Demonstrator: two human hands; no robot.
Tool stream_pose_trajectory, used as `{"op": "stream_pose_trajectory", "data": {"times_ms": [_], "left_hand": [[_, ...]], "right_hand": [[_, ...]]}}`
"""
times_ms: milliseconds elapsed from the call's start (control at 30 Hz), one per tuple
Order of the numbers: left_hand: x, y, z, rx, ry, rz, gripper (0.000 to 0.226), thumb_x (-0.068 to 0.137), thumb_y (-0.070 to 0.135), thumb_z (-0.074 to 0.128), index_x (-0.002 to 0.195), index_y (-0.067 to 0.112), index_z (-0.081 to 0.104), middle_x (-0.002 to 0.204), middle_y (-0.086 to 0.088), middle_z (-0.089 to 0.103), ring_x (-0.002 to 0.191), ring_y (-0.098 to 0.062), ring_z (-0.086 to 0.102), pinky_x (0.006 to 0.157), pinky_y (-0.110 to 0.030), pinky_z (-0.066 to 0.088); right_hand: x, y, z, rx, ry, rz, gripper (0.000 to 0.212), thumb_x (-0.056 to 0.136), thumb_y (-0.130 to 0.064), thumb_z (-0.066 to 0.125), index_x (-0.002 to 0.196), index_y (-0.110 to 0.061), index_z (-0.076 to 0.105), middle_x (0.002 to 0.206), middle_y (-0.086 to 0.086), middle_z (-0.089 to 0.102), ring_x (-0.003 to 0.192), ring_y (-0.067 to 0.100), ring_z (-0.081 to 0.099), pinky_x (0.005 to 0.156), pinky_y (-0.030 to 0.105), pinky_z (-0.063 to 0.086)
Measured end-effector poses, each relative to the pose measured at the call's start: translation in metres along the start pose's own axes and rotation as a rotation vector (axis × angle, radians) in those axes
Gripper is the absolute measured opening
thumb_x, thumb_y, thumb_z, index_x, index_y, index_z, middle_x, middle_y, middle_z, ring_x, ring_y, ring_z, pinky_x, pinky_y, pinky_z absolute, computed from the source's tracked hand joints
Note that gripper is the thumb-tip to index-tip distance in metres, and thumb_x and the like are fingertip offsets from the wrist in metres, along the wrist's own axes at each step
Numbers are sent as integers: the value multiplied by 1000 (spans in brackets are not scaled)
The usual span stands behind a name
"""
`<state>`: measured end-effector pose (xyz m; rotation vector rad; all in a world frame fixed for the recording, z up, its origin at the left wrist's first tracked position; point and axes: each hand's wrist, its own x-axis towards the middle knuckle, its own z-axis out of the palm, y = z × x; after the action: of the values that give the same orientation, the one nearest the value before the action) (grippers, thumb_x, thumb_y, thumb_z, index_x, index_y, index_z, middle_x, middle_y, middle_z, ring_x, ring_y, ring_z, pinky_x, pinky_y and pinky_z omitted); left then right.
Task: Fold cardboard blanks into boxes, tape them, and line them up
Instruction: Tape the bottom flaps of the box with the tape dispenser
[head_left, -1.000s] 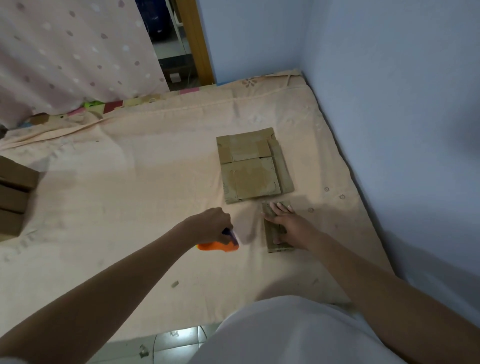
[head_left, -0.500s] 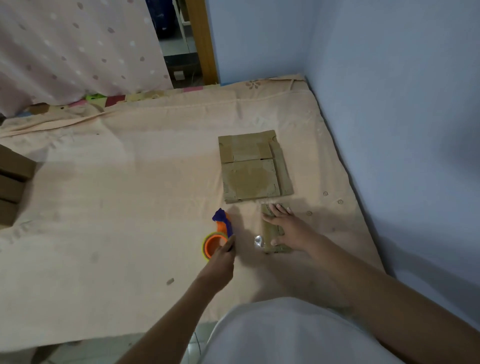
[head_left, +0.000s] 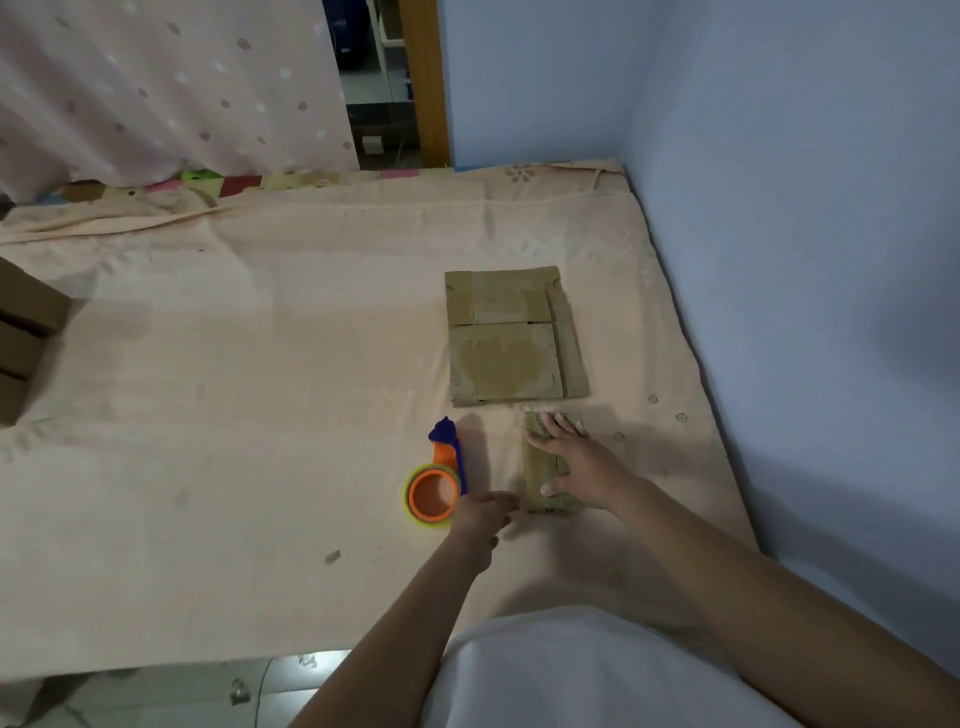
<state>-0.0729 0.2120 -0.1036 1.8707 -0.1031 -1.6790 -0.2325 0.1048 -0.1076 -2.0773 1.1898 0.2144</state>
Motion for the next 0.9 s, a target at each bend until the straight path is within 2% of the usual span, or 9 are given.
{"op": "stream_pose_trajectory", "data": {"times_ms": [133,267,367,500,633,700,800,900], "left_hand": [[4,-2,1,-38,32,-17,11,83,9,77,76,14,70,74,-2,60,73,-18,50,61,-29,30],[9,-6,5,-43,70,-17,13,79,4,79,72,11,70,62,-4,51,57,-15,40,53,-24,27],[13,-7,8,-44,81,-45,16,77,4,81,70,10,67,58,-3,50,56,-16,39,51,-23,28],[16,-5,12,-73,79,-110,16,77,4,81,76,10,66,67,-4,53,63,-18,42,58,-26,33],[16,-2,16,-124,57,-213,22,79,9,82,89,9,63,84,-5,59,83,-21,52,74,-32,41],[18,-1,18,-149,64,-241,30,78,13,84,100,9,64,91,-6,65,86,-20,56,71,-31,46],[21,-3,19,-139,90,-174,25,79,15,83,98,9,68,83,-9,64,71,-18,53,60,-27,44],[24,-5,21,-28,181,40,16,75,8,84,87,8,73,74,-9,63,66,-21,52,56,-26,42]], "right_hand": [[2,3,1,12,2,0,95,80,-25,81,155,-39,24,166,-10,-4,153,9,-9,125,35,0],[2,5,3,12,10,-6,97,79,-26,82,155,-39,23,166,-9,-3,153,10,-9,126,35,0],[3,5,3,15,9,-4,96,79,-26,82,155,-40,23,166,-9,-3,153,10,-9,126,37,1],[3,4,4,3,1,-1,96,80,-26,81,156,-39,22,166,-8,-4,153,11,-10,125,35,0],[2,4,3,6,4,-4,96,81,-26,81,156,-38,22,166,-8,-4,153,10,-9,125,34,-1],[1,3,2,-2,4,-9,95,82,-26,80,156,-38,22,166,-7,-5,153,10,-10,125,33,-2],[1,2,1,-7,4,-14,94,82,-26,80,156,-37,22,166,-5,-5,153,12,-10,124,32,-3],[2,2,0,-13,1,-12,94,83,-26,80,156,-37,22,166,-6,-5,153,12,-9,124,33,-2]]}}
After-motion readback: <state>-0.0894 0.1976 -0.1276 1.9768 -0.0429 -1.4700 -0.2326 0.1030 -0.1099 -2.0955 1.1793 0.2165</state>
